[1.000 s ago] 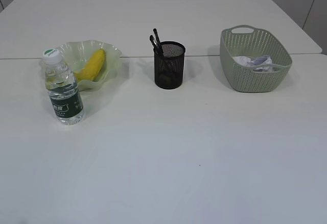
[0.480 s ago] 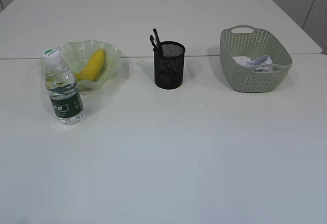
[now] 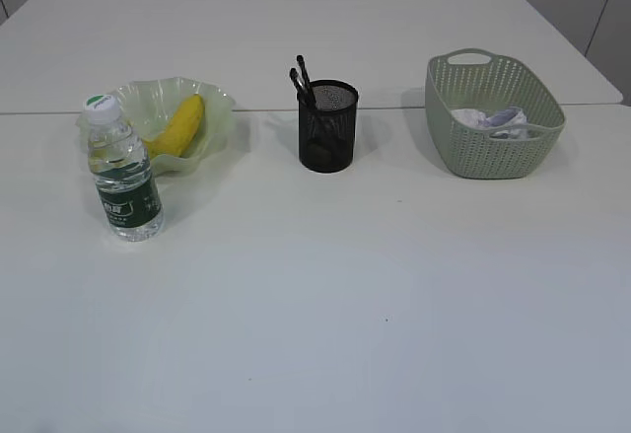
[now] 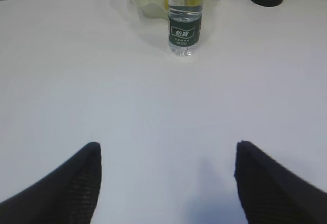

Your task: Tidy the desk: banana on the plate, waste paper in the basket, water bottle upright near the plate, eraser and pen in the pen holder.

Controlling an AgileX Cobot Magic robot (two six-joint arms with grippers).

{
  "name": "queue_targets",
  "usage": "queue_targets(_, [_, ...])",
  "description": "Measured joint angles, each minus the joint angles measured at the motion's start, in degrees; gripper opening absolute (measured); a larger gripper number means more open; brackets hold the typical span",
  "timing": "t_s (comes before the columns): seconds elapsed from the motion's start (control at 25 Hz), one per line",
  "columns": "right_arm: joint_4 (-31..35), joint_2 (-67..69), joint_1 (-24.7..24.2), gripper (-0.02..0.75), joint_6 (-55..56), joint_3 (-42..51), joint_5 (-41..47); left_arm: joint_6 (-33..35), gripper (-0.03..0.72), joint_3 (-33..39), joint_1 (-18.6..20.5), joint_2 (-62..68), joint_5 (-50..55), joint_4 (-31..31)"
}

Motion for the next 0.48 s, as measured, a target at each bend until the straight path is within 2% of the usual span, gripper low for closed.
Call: queue_targets(0.48, [0.0,0.0,0.0,0.578,0.0,0.0,0.0,0.0,0.58,0.0,0.0,0.0,0.0,-0.12])
